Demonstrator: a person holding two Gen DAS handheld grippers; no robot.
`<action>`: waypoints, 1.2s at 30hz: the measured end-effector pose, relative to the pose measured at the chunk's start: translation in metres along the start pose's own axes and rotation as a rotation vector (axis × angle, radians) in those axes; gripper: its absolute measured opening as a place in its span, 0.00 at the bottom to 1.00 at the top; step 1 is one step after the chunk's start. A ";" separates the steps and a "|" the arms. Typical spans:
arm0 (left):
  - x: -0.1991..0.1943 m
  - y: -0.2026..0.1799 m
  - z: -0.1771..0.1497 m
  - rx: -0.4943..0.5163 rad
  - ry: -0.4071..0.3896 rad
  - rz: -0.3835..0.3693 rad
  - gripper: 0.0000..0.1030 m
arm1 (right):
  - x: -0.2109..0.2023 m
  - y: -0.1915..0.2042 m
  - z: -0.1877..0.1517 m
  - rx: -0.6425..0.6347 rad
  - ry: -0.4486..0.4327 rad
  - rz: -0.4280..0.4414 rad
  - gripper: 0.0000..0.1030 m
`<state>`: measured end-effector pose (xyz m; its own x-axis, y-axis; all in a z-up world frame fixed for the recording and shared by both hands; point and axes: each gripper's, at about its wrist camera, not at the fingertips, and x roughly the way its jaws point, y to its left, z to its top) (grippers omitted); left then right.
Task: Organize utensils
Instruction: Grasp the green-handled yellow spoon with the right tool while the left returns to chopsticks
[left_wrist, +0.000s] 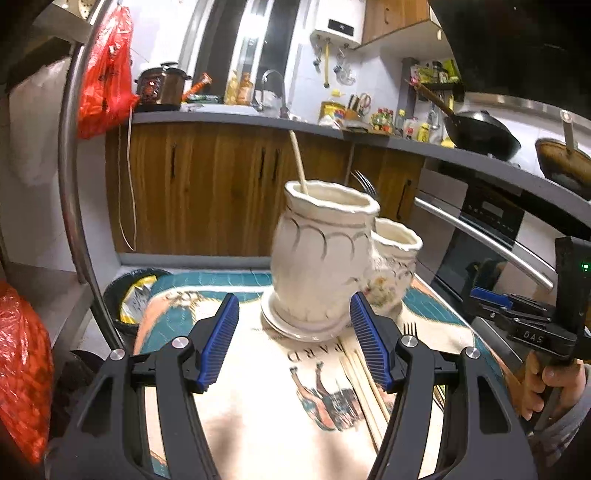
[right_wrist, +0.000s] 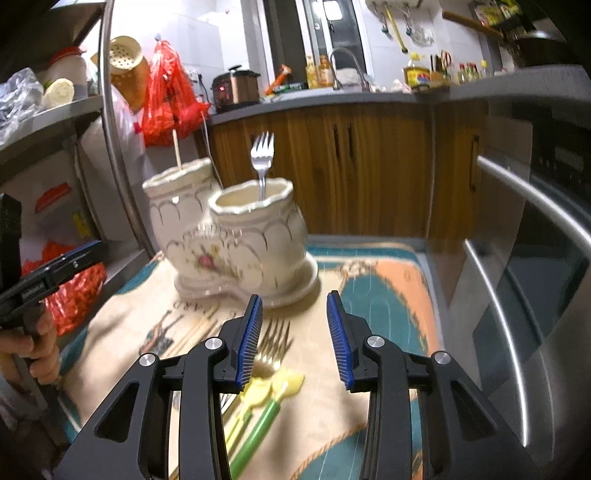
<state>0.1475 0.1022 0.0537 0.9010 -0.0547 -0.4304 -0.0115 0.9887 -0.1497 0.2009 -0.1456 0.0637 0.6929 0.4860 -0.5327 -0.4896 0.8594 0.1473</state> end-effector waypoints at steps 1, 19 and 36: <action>0.001 -0.002 -0.002 0.003 0.012 -0.006 0.58 | 0.001 -0.002 -0.004 0.006 0.012 -0.001 0.37; 0.056 -0.047 -0.053 0.147 0.376 -0.091 0.28 | 0.020 0.006 -0.039 -0.027 0.239 0.041 0.36; 0.059 -0.042 -0.056 0.136 0.419 -0.090 0.00 | 0.019 0.014 -0.052 -0.113 0.279 -0.001 0.11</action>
<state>0.1768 0.0497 -0.0149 0.6420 -0.1658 -0.7486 0.1419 0.9852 -0.0966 0.1793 -0.1327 0.0121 0.5284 0.4093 -0.7438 -0.5554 0.8293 0.0617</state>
